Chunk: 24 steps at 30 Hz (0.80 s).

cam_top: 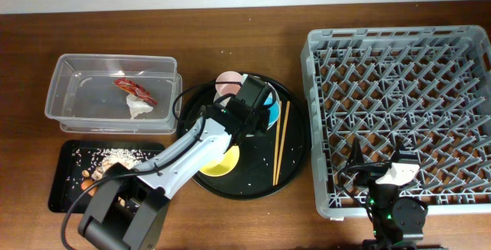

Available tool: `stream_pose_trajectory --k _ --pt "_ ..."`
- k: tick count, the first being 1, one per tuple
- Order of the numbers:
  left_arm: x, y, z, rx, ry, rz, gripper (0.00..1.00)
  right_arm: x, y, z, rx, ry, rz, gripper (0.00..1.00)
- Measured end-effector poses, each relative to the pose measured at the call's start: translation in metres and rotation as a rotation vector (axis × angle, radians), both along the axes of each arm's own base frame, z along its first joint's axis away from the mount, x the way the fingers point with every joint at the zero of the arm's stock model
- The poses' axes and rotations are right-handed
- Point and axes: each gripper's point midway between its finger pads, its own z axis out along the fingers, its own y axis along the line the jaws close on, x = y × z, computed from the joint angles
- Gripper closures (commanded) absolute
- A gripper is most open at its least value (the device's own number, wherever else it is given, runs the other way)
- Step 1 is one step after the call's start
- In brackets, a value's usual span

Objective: Sort waste into correct bins and load items into the dishwasher rack
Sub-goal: 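Lift the blue cup and bring the right gripper to grasp it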

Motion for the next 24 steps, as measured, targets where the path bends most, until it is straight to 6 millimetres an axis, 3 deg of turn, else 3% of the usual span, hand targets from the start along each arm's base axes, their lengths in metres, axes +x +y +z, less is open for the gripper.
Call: stream_pose_trajectory --k 4,5,6,9,19,22,24 --pt "0.002 -0.001 0.0 -0.001 -0.006 0.002 0.75 0.0 0.0 0.0 0.0 0.0 0.0 0.02" --pt "0.002 -0.001 -0.002 0.0 -0.005 0.002 0.83 0.0 0.0 0.0 0.001 0.0 0.0 0.02" --pt "0.002 -0.001 -0.007 0.006 0.002 0.005 1.0 0.0 0.0 0.0 0.0 0.0 0.0 0.02" --pt "0.003 0.0 -0.017 0.02 0.017 0.012 1.0 0.0 0.0 0.0 0.0 0.0 0.0 0.02" --pt "0.0 0.003 -0.016 0.027 0.027 0.012 1.0 0.0 0.0 0.0 0.0 0.0 0.0 0.02" --pt "-0.004 0.003 0.006 -0.005 0.01 0.005 1.0 0.0 0.0 0.0 0.0 0.0 0.0 0.02" --pt "-0.009 -0.004 0.042 -0.117 -0.012 -0.028 1.0 0.0 0.0 0.0 0.0 0.0 0.0 0.02"
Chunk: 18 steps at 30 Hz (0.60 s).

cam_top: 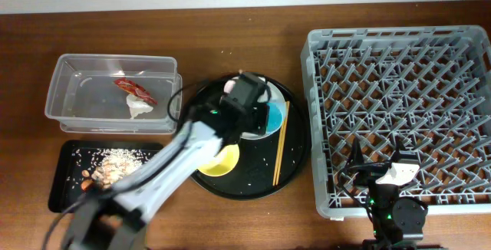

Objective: Sort waste into correct bins and load items into the dishwasher rack
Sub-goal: 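Lift the blue cup and bring the right gripper to grasp it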

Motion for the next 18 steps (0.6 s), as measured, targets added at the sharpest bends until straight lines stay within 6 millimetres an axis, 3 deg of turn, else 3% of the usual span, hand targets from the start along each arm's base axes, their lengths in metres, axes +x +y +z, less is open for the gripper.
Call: stream_pose_trajectory --k 2,5,10,12,15,18 --pt "-0.002 -0.001 0.044 -0.135 -0.032 -0.029 1.0 0.0 0.004 0.0 0.002 0.001 0.021 0.02" --pt "-0.001 0.016 0.104 -0.361 -0.049 -0.072 1.0 0.0 0.019 0.0 0.007 -0.001 0.113 0.02" --pt "-0.002 0.054 0.124 -0.587 0.07 -0.109 1.0 -0.013 0.053 0.002 0.127 0.099 0.295 0.02" --pt "-0.007 0.06 0.134 -0.664 0.091 -0.157 1.0 -0.025 0.065 0.023 0.174 0.121 0.361 0.02" --pt "-0.023 0.052 0.149 -0.758 0.127 -0.257 1.0 -0.055 0.087 0.1 0.218 0.129 0.49 0.02" --pt "-0.034 0.044 0.156 -0.802 0.149 -0.322 1.0 -0.082 0.102 0.143 0.296 0.331 0.558 0.02"
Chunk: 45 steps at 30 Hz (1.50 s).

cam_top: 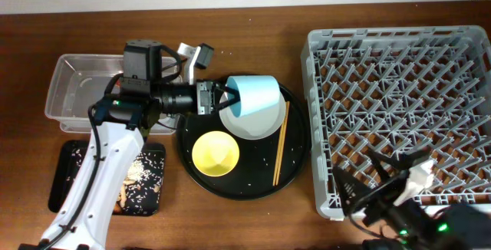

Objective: Sort waste into correct bins and load items into the dishwasher rack
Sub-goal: 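Lift the blue cup and bring the right gripper to grasp it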

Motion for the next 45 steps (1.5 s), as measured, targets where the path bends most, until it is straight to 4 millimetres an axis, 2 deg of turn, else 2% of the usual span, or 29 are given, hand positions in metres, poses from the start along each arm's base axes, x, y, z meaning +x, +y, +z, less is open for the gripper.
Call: stream_pose_trajectory --k 3,6,8,12,15,19,23,27,29,32,36,44,45 --pt "-0.006 -0.005 0.004 -0.023 -0.004 -0.035 1.0 0.0 0.014 0.025 0.042 0.224 0.095 0.03" --pt "-0.012 -0.007 0.009 -0.055 -0.001 -0.072 1.0 0.026 0.026 0.033 0.076 0.337 0.196 0.2" --pt "-0.015 -0.011 0.011 -0.064 -0.004 -0.09 1.0 0.039 0.039 0.03 0.116 0.373 0.311 0.21" --pt "-0.026 -0.023 0.014 -0.08 -0.015 -0.145 1.0 0.039 0.062 0.034 0.185 0.332 0.576 0.15" --pt "-0.035 -0.032 0.016 -0.09 -0.013 -0.185 1.0 0.048 0.069 0.035 0.229 0.302 0.677 0.14" --pt "-0.044 -0.038 0.02 -0.113 -0.011 -0.229 1.0 0.062 0.076 0.026 0.251 0.281 0.759 0.14" --pt "-0.049 -0.04 0.024 -0.133 -0.006 -0.256 1.0 0.074 0.08 0.015 0.251 0.271 0.803 0.14" --pt "-0.051 -0.04 0.025 -0.144 -0.003 -0.268 1.0 0.08 0.088 0.013 0.273 0.25 0.854 0.16" --pt "-0.052 -0.041 0.026 -0.147 -0.003 -0.271 1.0 0.077 0.096 0.016 0.285 0.226 0.898 0.18" --pt "-0.052 -0.041 0.026 -0.147 -0.002 -0.272 1.0 0.07 0.105 0.027 0.323 0.183 0.963 0.29" --pt "-0.055 -0.041 0.029 -0.165 -0.002 -0.29 1.0 0.073 0.106 0.031 0.315 0.134 0.979 0.33" --pt "-0.056 -0.041 0.03 -0.17 -0.001 -0.296 1.0 0.073 0.107 0.034 0.32 0.112 0.989 0.32" --pt "-0.056 -0.041 0.03 -0.17 -0.002 -0.297 1.0 0.074 0.107 0.035 0.321 0.109 0.991 0.28"
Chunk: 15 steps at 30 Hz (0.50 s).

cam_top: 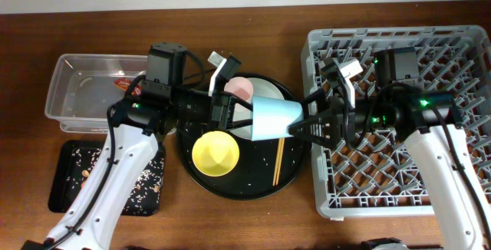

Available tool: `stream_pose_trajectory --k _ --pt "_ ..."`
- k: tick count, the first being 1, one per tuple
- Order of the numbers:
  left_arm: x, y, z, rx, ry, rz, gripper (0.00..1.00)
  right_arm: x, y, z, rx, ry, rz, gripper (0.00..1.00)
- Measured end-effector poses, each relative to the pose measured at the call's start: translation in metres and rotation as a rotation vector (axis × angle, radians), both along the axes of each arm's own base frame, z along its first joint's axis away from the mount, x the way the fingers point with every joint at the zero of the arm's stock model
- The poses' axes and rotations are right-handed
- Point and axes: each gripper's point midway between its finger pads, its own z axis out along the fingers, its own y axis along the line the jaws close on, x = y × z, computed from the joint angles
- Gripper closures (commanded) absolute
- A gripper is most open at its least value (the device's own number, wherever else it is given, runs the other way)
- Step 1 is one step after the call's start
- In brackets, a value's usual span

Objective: Sort waste into correct bins and load items into the dishwasher rack
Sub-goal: 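Lift the blue cup and bring the right gripper to grasp it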

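Note:
A light blue cup [275,118] hangs on its side over the right part of the round black tray [230,190], my left gripper [239,115] shut on its left end. From the rack side, my right gripper [307,117] has its fingers spread open about the cup's right end. I cannot tell whether they touch it. On the tray are a yellow bowl [215,152], a pink bowl [239,87], a white plate [268,90] and a pair of chopsticks [278,163]. The grey dishwasher rack [460,47] stands at the right.
A clear plastic bin [77,97] at the back left holds a red wrapper [125,84]. In front of it lies a black rectangular tray [73,181] with food scraps. Rice grains are scattered on the round tray. The right arm reaches across the rack's left half.
The right arm was low at the rack's front edge and now lies across the rack with its open gripper at the cup. The cup in my left gripper has moved right.
At first my left gripper was down on the white plate at the blue cup, with the right arm parked in front of the rack. Then the left gripper held the cup raised on its side over the plate. Now both grippers meet at the cup beside the rack.

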Motion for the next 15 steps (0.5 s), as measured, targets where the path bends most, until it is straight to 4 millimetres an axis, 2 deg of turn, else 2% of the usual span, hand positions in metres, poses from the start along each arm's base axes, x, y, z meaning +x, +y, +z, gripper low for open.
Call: stream_pose_trajectory --k 11,15 --pt "-0.001 0.0 0.001 -0.006 0.0 -0.007 1.0 -0.003 0.007 0.002 0.01 -0.027 0.033 0.28" --pt "-0.003 0.0 0.002 -0.015 0.002 -0.018 1.0 -0.005 0.014 0.002 0.005 -0.06 0.054 0.38"
